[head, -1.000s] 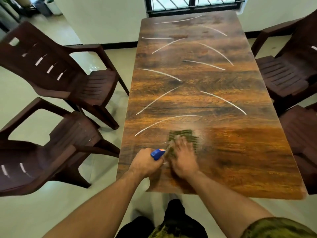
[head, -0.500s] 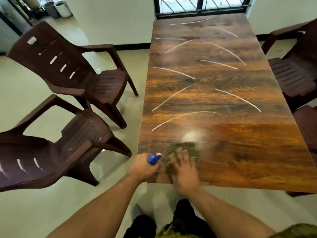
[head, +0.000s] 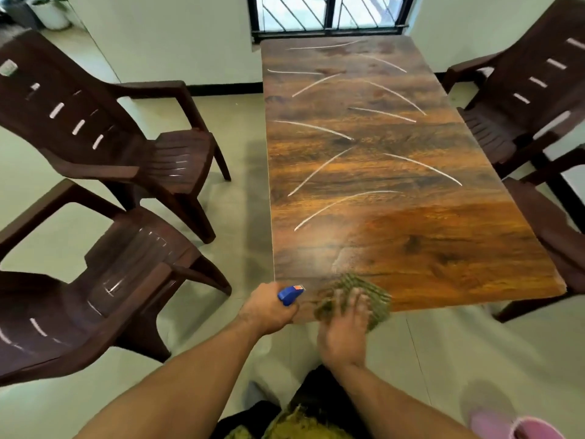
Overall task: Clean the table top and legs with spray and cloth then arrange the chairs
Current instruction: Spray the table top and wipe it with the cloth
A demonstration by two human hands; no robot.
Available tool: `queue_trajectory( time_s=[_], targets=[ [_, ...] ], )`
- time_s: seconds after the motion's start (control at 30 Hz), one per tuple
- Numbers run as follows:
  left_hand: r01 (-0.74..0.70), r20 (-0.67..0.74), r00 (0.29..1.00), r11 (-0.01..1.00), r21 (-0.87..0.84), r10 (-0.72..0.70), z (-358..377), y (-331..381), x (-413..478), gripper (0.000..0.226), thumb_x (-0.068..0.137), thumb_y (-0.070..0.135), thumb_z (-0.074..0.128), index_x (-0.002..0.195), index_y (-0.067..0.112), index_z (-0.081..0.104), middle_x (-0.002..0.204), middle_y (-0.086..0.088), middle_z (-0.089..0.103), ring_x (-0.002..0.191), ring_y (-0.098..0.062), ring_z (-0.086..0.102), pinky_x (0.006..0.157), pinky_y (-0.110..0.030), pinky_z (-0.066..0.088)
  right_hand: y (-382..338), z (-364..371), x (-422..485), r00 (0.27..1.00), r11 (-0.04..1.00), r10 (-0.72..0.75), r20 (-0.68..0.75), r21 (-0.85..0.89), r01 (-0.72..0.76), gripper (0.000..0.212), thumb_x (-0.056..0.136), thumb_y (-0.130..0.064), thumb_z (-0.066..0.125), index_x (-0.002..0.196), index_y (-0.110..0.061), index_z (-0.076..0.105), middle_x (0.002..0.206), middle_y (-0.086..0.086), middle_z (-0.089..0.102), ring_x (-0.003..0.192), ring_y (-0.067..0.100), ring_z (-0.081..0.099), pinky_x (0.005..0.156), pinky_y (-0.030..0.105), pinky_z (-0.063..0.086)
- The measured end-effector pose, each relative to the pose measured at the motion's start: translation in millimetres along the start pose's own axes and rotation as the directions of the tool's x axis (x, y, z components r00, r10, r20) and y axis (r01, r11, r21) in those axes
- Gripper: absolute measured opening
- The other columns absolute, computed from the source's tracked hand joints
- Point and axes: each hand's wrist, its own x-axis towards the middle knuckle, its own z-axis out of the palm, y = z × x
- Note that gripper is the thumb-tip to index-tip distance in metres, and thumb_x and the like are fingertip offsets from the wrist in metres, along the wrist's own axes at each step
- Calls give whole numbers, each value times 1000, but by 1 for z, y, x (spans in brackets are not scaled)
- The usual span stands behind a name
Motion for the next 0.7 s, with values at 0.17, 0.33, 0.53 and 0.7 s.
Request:
queue_trajectory(
  time_s=[0.17, 0.33, 0.53, 0.7],
  targets=[
    [-62, 44, 997, 996, 61, 59, -19, -15, 0, 21, 84, 29, 64, 66, 19, 59, 64, -1, 63, 59, -21, 60, 57, -36, 53, 2, 6, -7, 846, 850, -495, 196, -92, 519, 70, 95, -48, 42, 158, -29, 20, 165, 4, 1, 154, 29, 9, 120, 40, 1],
    [-133, 81, 989, 983, 124, 124, -30, -13, 18, 31, 79, 39, 57, 63, 13, 52, 64, -9, 60, 58, -27, 54, 55, -39, 48, 19, -21, 25, 940, 936, 338, 52, 82, -341, 66, 105, -49, 22, 160, -19, 3, 166, 10, -12, 153, 27, -11, 124, 44, -3],
    [-204, 150, 972, 967, 153, 182, -48, -5, 62, 35, 73, 53, 53, 75, 18, 59, 70, 0, 65, 62, -21, 61, 64, -40, 58, -17, -13, 57, 843, 827, 536, 32, 178, -533, 67, 103, -46, 36, 160, -18, 13, 167, 12, -5, 154, 30, -6, 123, 47, -2],
    [-259, 189, 957, 939, 227, 219, -79, -2, 98, 22, 87, 42, 63, 91, 22, 70, 84, 3, 71, 78, -21, 67, 72, -35, 57, -83, 23, 54, 989, 989, -144, -38, 33, 145, 61, 96, -44, 41, 153, -23, 37, 164, 11, 24, 152, 32, 16, 119, 52, 13]
  ],
)
